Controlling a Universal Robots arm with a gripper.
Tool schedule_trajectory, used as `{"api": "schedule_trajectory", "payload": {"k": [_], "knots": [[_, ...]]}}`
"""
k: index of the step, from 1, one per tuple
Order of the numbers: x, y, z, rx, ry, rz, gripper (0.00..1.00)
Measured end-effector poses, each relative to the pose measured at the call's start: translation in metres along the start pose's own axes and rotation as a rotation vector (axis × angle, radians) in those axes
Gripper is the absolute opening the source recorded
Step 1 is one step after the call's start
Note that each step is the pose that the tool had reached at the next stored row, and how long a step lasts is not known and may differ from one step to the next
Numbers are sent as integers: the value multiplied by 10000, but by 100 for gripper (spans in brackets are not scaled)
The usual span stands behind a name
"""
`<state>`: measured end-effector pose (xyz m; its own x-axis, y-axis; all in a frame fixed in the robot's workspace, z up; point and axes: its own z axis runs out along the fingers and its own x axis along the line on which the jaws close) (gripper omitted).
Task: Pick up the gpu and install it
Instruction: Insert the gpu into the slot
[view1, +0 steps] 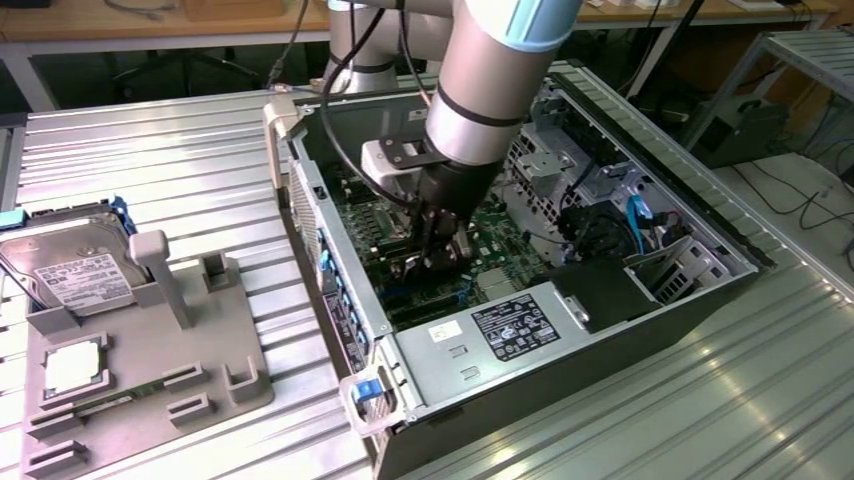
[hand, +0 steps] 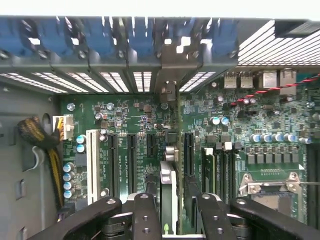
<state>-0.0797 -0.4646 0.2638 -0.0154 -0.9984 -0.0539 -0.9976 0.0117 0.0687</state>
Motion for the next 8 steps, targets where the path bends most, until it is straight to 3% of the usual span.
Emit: {"api": "schedule_trajectory", "payload": {"k": [8], "knots": [[-17, 18, -263, 21, 2, 0, 35]]}}
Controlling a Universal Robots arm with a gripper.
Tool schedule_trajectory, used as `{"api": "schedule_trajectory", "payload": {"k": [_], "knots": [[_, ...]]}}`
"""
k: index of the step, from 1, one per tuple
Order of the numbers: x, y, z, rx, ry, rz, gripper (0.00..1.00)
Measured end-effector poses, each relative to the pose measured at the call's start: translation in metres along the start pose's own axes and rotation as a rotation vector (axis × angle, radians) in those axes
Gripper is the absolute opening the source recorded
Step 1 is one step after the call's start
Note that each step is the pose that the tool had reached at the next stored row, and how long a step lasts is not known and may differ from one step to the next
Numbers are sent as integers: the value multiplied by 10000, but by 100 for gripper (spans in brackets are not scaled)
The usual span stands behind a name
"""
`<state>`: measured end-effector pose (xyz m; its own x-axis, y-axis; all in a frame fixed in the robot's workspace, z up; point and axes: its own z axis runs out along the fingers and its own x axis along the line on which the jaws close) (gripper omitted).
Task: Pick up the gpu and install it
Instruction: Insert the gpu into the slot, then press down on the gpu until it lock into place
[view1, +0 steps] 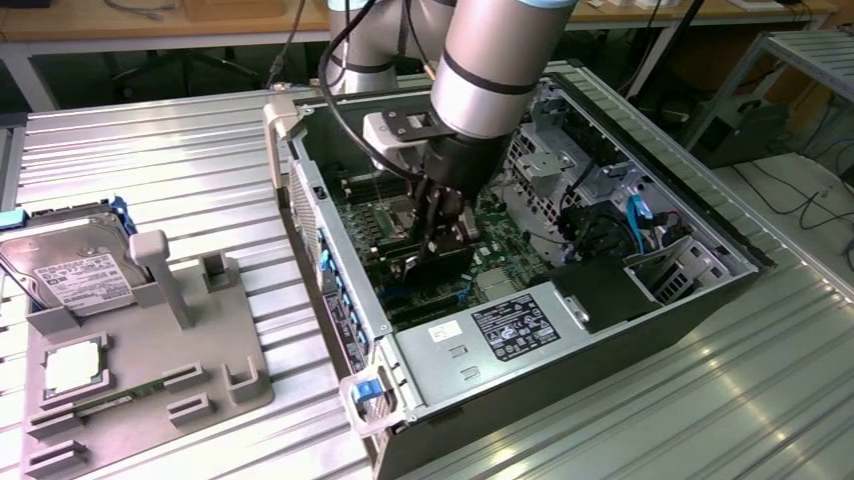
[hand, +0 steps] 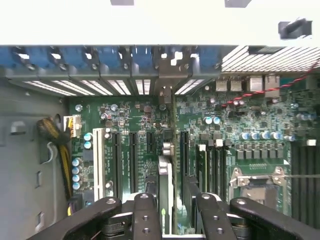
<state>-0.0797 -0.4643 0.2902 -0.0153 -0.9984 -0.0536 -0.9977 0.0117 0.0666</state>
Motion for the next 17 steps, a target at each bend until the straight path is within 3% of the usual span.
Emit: {"api": "schedule_trajectory", "payload": {"k": [3, 8, 17], "knots": [[-4, 2, -26, 7, 1, -1, 34], [-4, 2, -28, 6, 3, 0, 11], [-4, 2, -28, 7, 3, -1, 11]]}}
